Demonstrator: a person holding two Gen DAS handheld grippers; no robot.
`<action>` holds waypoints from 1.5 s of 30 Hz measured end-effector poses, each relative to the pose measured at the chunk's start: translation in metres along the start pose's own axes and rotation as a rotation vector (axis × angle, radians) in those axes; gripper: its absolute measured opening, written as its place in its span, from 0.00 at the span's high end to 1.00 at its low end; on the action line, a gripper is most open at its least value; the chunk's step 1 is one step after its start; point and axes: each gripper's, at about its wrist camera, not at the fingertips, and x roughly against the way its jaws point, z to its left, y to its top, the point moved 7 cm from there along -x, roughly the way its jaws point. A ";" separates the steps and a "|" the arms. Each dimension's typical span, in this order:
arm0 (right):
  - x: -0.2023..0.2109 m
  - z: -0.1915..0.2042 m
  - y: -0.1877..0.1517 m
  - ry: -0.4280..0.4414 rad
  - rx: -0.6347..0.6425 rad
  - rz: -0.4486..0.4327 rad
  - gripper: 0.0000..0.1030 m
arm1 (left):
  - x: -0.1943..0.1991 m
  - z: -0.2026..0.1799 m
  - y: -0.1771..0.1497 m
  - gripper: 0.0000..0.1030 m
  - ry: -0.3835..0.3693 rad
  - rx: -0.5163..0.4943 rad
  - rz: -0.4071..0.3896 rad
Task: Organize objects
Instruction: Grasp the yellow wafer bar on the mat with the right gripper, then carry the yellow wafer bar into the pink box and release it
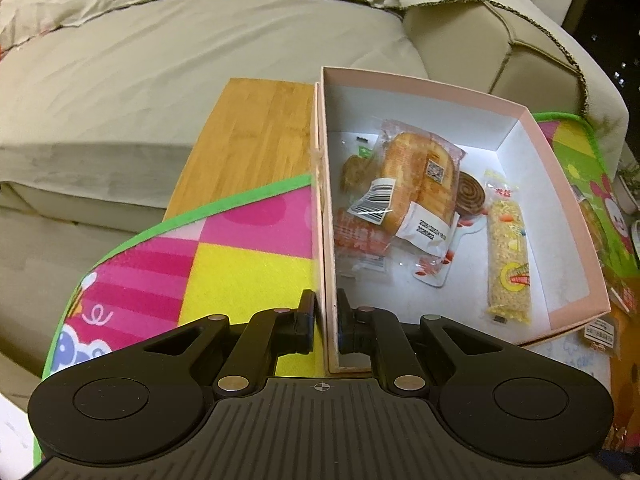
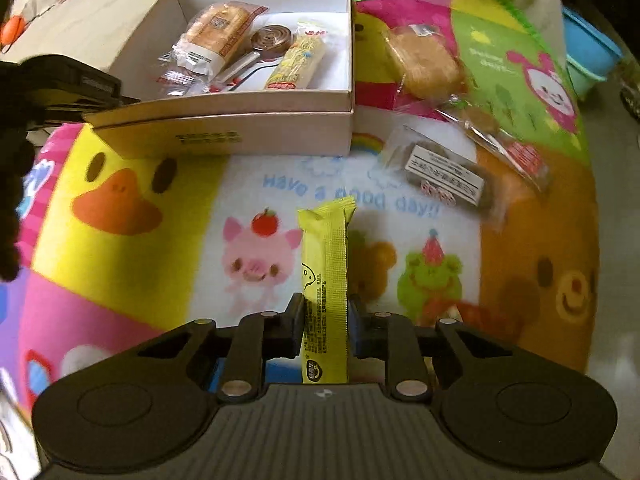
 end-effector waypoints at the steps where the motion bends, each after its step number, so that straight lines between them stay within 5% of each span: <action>1: 0.010 0.001 -0.001 -0.006 -0.006 -0.003 0.79 | 0.000 0.000 0.000 0.89 -0.001 -0.001 0.001; 8: 0.096 0.008 0.020 -0.038 -0.092 -0.086 0.79 | -0.001 0.001 0.001 0.88 -0.017 -0.002 0.009; 18: 0.185 0.040 0.116 -0.066 -0.102 -0.350 0.79 | -0.004 0.006 0.002 0.86 -0.060 -0.020 0.038; 26: 0.151 0.068 0.154 -0.069 -0.076 -0.352 0.79 | -0.007 0.009 0.008 0.85 -0.085 -0.015 0.039; 45: 0.098 0.079 0.162 -0.115 -0.122 -0.318 0.78 | -0.015 0.011 0.012 0.84 -0.113 -0.026 0.044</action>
